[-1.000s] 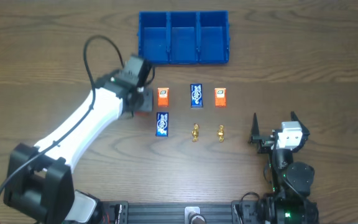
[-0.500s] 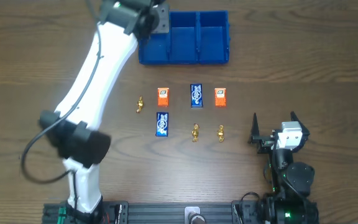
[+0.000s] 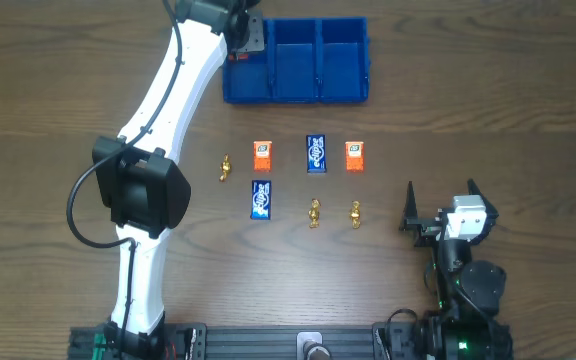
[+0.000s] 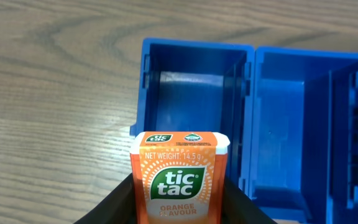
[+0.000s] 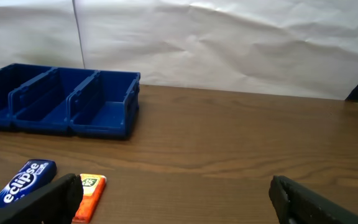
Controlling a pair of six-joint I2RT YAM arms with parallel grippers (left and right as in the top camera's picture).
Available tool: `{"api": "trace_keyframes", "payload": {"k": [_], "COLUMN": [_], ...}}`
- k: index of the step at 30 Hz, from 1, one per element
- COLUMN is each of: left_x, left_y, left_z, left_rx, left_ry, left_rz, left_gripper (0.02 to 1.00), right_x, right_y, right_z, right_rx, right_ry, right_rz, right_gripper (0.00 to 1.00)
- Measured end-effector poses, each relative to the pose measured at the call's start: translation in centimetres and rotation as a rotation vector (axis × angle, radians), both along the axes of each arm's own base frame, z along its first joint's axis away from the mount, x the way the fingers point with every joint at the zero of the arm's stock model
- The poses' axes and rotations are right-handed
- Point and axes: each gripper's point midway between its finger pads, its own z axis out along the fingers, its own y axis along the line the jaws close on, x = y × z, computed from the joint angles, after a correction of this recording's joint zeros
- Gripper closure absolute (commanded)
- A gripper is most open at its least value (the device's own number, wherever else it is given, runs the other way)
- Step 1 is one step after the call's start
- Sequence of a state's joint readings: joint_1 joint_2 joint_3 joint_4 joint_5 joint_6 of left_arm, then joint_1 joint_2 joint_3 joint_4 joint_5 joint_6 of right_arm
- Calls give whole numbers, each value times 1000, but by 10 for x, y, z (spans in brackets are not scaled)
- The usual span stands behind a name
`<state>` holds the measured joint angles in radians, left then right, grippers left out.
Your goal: Sort Candies Into Trays
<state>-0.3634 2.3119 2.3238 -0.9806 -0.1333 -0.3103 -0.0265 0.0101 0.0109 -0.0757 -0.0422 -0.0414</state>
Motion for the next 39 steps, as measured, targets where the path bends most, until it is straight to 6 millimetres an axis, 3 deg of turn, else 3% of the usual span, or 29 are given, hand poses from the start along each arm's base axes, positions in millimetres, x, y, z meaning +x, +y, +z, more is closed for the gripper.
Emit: {"api": "trace_keyframes", "payload": {"k": [4,8,10,18,22,27,30,35,39], "left_x": [4,5,5,4,-26,-99,-125,-157,-177], "left_y": [-2,-2,-3,-6,-17,-39,-51,-47,-40], "left_z": [2,4,4,7,30,45,19,-84,-132], "left_rx": [-7,-3,-4,1,-22,-58,-60,-7,6], "left_ry": [-18,-26,-27,-37,-86,-79,-21,171,266], "left_rz": [-3,-9,-9,-18,-48,-94,-108,-78,-61], "left_gripper": [549,369,329,288,301,314,312,323,327], "right_x": [0,0,0,0,0,0,0,0,0], "right_y": [0,0,0,0,0,0,0,0,0], "right_z": [0,0,0,0,0,0,0,0,0], "right_rx": [0,0,0,0,0,0,0,0,0], "right_ry": [0,0,0,0,1,0,0,0,0], "right_rz": [0,0,0,0,0,0,0,0,0], "right_gripper": [3,3,3,3,3,3,3,5,5]}}
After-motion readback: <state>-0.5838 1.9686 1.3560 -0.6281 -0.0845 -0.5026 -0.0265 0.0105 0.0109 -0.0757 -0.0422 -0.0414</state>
